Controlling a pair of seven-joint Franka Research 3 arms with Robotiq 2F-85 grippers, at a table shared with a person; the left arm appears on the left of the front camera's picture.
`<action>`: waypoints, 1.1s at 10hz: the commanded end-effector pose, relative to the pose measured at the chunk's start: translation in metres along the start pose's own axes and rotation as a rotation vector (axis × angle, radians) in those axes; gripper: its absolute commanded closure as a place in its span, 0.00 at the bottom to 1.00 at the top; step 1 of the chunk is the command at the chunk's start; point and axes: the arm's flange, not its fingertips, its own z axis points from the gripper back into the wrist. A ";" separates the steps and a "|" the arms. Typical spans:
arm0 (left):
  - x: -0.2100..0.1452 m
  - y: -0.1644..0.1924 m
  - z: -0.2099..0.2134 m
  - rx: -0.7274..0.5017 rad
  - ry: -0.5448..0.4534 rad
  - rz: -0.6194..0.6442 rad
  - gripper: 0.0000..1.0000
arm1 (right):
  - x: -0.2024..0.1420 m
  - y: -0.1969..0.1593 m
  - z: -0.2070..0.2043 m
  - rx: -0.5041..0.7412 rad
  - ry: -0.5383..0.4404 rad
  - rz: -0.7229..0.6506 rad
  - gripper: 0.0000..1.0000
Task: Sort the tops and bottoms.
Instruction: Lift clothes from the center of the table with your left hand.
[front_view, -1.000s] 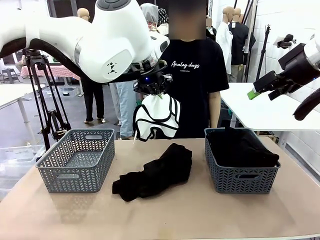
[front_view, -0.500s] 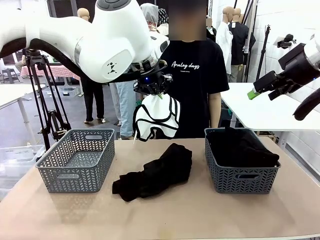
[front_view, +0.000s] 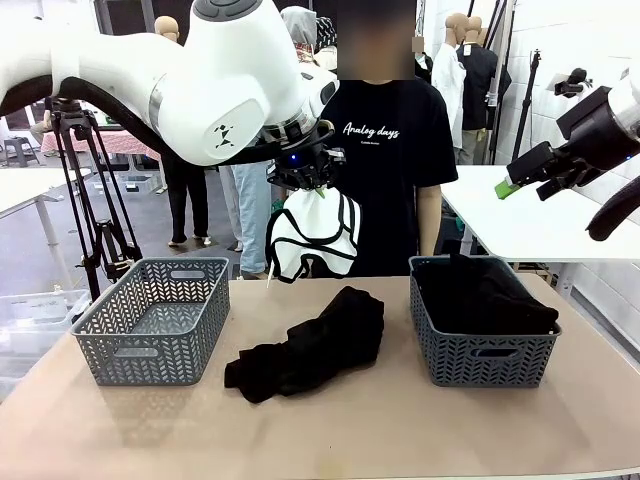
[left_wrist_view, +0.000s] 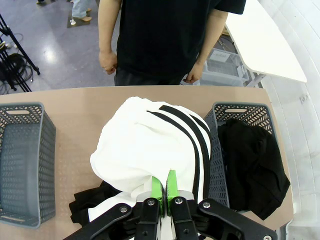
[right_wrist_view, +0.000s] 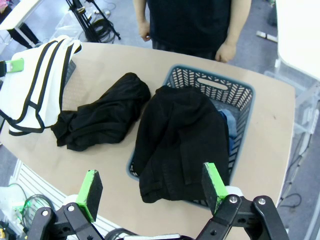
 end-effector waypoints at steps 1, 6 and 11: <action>0.005 -0.003 0.002 0.006 0.003 -0.006 1.00 | -0.001 0.000 -0.001 0.005 0.005 -0.002 0.00; 0.005 -0.003 0.002 0.006 0.003 -0.006 1.00 | -0.001 0.000 -0.001 0.005 0.005 -0.002 0.00; 0.005 -0.003 0.002 0.006 0.003 -0.006 1.00 | -0.001 0.000 -0.001 0.005 0.005 -0.002 0.00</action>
